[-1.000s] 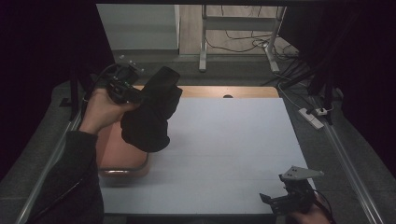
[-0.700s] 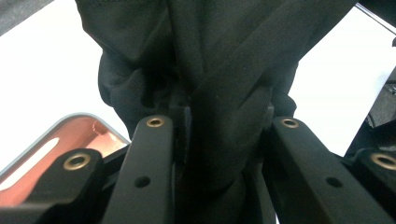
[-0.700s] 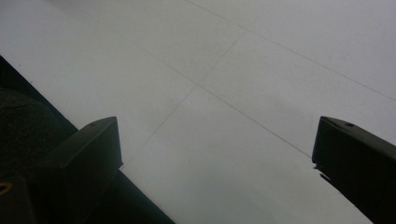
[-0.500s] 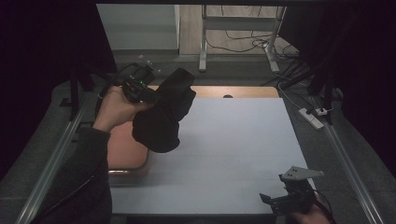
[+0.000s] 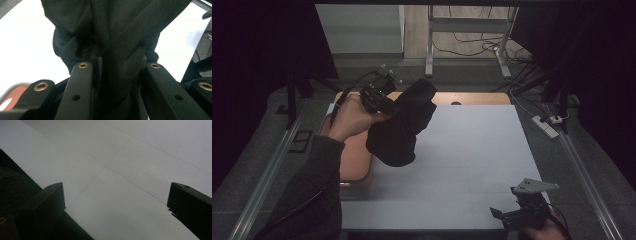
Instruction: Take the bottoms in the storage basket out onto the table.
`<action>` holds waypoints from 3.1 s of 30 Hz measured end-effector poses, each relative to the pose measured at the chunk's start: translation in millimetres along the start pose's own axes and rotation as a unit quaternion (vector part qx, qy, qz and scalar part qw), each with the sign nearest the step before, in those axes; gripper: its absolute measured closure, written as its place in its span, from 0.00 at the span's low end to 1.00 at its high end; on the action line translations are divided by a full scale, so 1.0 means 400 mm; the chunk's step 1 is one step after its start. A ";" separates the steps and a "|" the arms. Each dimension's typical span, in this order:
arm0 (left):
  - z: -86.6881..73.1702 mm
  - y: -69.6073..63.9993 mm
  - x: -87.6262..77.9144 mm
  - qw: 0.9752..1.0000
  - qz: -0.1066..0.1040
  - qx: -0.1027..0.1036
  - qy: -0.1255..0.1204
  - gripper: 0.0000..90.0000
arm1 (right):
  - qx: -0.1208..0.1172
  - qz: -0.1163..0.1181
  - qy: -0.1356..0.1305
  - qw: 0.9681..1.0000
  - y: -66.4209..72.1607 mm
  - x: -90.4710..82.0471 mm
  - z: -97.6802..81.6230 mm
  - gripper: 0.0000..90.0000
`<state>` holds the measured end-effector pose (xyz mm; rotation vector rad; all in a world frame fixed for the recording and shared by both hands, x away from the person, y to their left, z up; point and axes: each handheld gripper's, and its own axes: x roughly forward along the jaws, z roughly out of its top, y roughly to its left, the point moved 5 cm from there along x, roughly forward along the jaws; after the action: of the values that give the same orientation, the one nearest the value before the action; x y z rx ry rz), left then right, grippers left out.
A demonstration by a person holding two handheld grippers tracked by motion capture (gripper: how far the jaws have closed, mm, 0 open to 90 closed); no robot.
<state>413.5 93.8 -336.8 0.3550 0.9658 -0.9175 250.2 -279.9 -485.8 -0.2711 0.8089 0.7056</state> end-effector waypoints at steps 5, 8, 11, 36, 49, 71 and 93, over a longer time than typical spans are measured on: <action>0.010 -0.011 0.022 1.000 -0.005 0.008 0.004 0.79 | -0.002 0.000 0.000 1.000 0.000 0.000 0.000 0.02; 0.015 -0.018 0.036 1.000 -0.007 0.012 0.009 0.79 | -0.002 0.000 0.000 1.000 0.000 0.000 0.000 0.02; 0.019 -0.024 0.050 1.000 -0.009 0.016 0.011 0.79 | -0.003 0.000 0.000 1.000 0.000 -0.001 0.000 0.02; 0.029 -0.063 0.180 0.999 -0.010 0.039 0.036 0.79 | -0.010 0.001 -0.001 1.000 0.002 -0.002 -0.001 0.02; 0.015 -0.060 0.251 0.998 -0.005 0.033 0.057 0.79 | -0.012 0.002 -0.001 1.000 0.003 -0.002 -0.001 0.02; -0.009 -0.060 0.362 0.997 0.012 0.032 0.068 0.78 | -0.015 0.006 0.000 1.000 0.006 -0.002 -0.003 0.02; -0.061 -0.039 0.444 0.997 0.004 0.012 0.073 0.77 | -0.022 0.004 0.004 1.000 0.009 -0.001 -0.004 0.02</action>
<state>431.2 9.9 -494.8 0.4495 1.0867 -0.9060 246.8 -278.2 -486.6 -0.3115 0.8027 0.7313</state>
